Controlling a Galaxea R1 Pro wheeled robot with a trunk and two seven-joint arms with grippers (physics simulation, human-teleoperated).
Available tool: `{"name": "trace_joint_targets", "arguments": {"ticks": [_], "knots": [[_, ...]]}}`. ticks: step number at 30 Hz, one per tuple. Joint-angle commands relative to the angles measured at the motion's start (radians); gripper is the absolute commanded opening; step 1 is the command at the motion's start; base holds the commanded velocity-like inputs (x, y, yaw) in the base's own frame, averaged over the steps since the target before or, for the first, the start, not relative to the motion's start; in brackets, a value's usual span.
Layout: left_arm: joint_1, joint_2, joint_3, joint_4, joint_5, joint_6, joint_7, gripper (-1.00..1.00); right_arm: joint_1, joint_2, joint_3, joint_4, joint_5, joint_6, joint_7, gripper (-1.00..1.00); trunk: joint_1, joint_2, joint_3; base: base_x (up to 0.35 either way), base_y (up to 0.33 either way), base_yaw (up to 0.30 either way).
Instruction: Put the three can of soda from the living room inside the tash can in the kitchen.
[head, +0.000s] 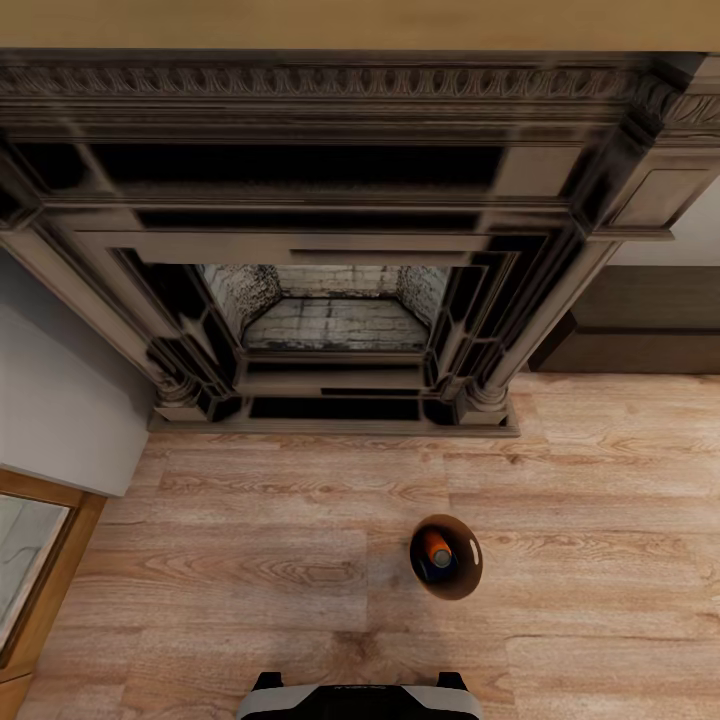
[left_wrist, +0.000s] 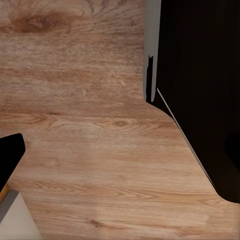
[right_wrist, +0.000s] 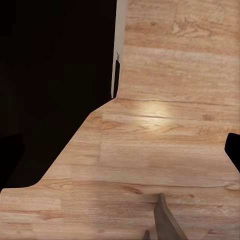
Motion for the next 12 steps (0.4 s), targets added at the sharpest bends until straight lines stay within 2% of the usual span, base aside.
{"name": "trace_joint_targets", "arguments": {"ticks": [1,12], "knots": [[0.000,0.000,0.000,0.000,0.000,0.000,0.000,1.00,0.000,0.000,0.000,0.000,0.000,0.000,0.000,1.00,0.000,0.000,0.000,0.000,0.000,0.000],[0.000,0.000,0.000,0.000,0.000,0.000,0.000,1.00,0.000,0.000,0.000,0.000,0.000,0.000,0.000,1.00,0.000,0.000,0.000,0.000,0.000,0.000]]}}
